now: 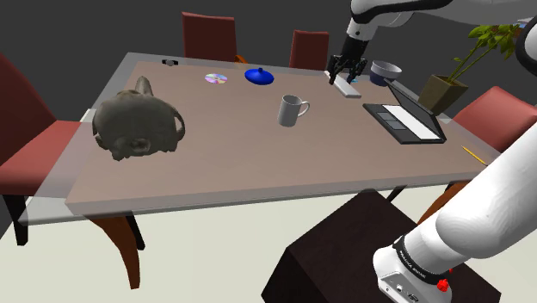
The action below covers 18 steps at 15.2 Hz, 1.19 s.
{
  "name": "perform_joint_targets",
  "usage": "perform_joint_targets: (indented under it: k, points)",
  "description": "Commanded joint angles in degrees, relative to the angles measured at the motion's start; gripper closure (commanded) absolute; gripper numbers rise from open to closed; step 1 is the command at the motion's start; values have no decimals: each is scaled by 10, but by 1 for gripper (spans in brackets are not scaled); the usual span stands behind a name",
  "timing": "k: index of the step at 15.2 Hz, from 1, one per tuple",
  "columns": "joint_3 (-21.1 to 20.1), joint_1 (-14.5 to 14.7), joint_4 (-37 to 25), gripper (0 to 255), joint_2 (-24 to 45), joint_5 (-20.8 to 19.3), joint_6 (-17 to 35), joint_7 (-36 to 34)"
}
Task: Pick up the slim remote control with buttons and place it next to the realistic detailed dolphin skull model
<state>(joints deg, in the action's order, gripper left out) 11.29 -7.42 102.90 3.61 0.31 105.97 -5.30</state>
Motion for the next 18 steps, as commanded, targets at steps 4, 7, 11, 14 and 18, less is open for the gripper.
perform_joint_targets:
  k: [4,7,11,14,18]
  points:
    - [0,0,-38,255,-2,0,-40,-1]
    - [0,0,-62,255,-1,0,-63,-1]
    - [0,0,-96,255,1,0,-94,0]
    - [0,0,-123,255,5,1,-119,0]
    - [-12,14,-124,255,-4,-1,-128,-27]
